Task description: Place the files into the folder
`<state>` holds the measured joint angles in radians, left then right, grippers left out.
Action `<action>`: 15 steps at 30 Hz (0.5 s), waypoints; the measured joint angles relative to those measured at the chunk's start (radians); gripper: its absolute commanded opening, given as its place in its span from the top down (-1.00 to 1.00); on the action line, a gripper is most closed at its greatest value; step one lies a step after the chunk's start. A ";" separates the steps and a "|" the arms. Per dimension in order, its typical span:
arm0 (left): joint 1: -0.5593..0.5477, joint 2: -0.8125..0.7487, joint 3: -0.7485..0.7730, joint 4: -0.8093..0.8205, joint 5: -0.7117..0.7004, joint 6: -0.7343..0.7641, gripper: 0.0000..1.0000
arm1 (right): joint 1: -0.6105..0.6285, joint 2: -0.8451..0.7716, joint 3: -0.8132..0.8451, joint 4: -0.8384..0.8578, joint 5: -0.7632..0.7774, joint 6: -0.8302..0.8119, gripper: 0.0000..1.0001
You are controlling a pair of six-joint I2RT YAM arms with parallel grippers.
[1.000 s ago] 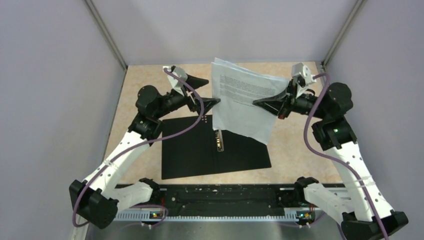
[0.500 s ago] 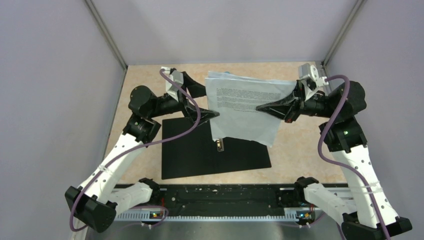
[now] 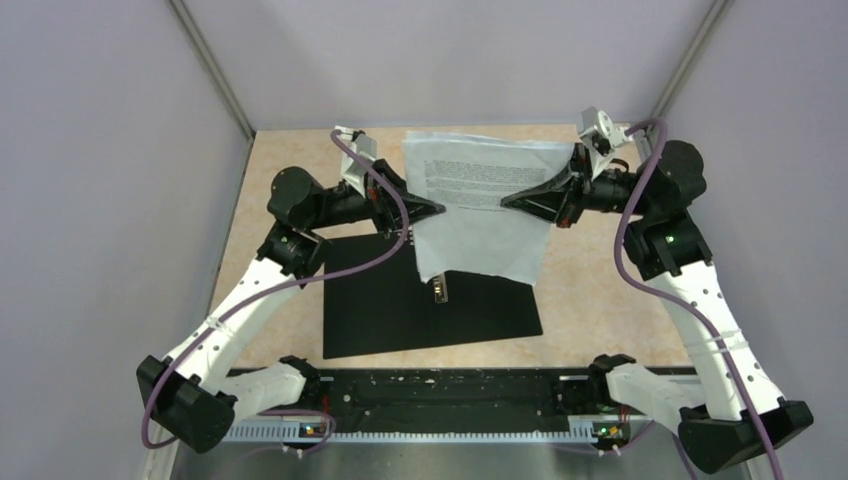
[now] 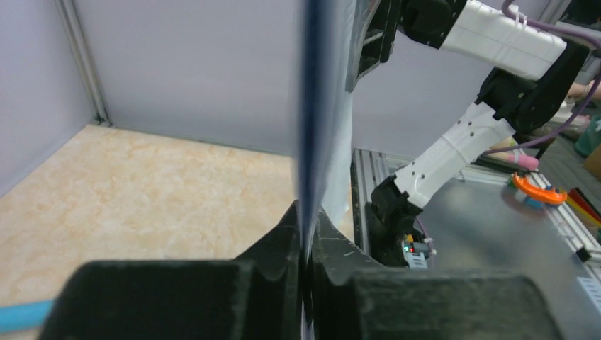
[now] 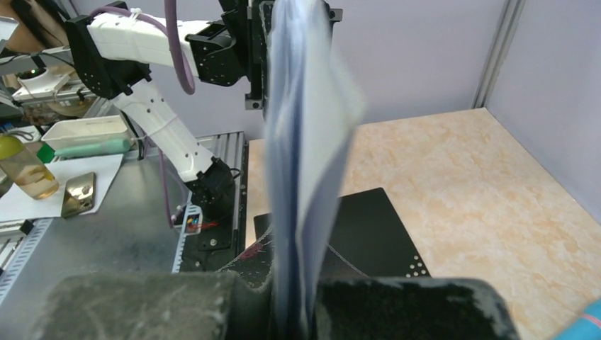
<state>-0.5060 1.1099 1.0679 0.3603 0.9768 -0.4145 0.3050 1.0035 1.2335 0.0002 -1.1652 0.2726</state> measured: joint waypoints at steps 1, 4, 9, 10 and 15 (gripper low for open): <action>0.000 0.000 0.000 0.008 -0.007 -0.011 1.00 | 0.000 0.006 0.000 0.005 0.000 0.001 0.88; 0.000 0.000 0.000 0.034 -0.067 -0.036 1.00 | 0.000 0.024 0.006 0.020 0.009 0.011 0.21; 0.000 0.001 0.000 0.011 -0.187 -0.117 1.00 | 0.001 0.058 -0.017 0.078 0.048 0.049 0.05; 0.000 0.003 0.000 -0.002 -0.205 -0.135 1.00 | 0.001 0.066 -0.032 0.097 0.058 0.061 0.05; 0.005 0.049 0.031 -0.056 -0.253 -0.211 1.00 | 0.000 0.137 -0.086 0.171 0.097 0.126 0.17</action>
<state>-0.5007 1.1587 1.0985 0.3038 0.7242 -0.6258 0.3054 1.1404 1.1477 0.1707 -1.0687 0.3981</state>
